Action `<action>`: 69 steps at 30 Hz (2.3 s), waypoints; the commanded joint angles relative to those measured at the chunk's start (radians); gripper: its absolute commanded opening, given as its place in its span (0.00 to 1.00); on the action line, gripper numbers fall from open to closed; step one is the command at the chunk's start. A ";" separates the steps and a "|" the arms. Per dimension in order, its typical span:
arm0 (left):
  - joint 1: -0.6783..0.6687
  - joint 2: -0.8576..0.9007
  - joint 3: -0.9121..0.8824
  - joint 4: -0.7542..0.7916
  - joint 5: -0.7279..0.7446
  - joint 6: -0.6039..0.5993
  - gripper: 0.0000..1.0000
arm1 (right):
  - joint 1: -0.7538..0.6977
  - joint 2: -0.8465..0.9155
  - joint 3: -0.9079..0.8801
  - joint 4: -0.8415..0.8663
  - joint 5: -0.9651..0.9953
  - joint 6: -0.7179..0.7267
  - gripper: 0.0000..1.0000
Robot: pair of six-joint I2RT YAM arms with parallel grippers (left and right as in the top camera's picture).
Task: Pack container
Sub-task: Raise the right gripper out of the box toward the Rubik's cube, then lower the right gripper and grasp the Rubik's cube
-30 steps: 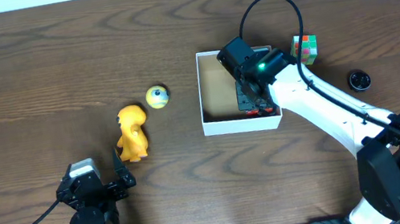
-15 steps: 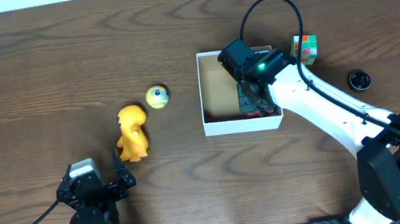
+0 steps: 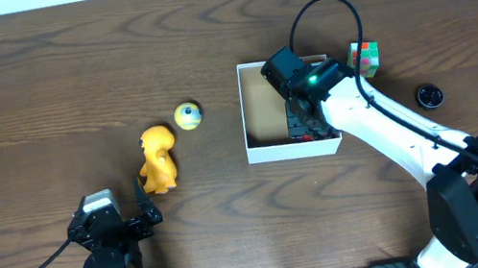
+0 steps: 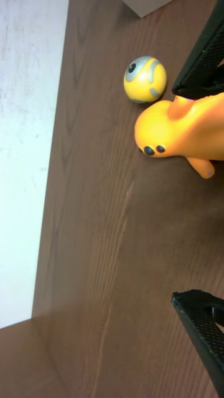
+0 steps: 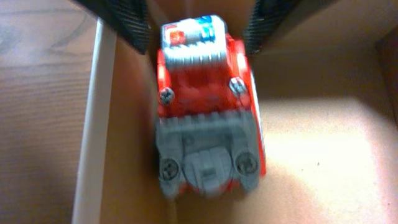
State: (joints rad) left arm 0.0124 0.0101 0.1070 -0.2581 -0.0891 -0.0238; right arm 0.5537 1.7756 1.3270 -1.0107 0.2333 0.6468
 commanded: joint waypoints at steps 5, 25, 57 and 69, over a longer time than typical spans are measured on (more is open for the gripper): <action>0.006 -0.006 -0.025 -0.005 -0.008 0.016 0.98 | -0.003 -0.005 0.019 0.013 0.021 0.009 0.61; 0.006 -0.006 -0.025 -0.005 -0.008 0.016 0.98 | -0.130 -0.005 0.509 -0.187 0.093 -0.267 0.64; 0.006 -0.006 -0.025 -0.005 -0.008 0.016 0.98 | -0.441 0.010 0.103 0.267 -0.023 -0.469 0.92; 0.006 -0.006 -0.025 -0.005 -0.008 0.016 0.98 | -0.506 0.015 -0.008 0.455 -0.076 -0.518 0.91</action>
State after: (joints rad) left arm 0.0124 0.0101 0.1070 -0.2581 -0.0891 -0.0238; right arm 0.0620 1.7767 1.3338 -0.5755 0.1917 0.1761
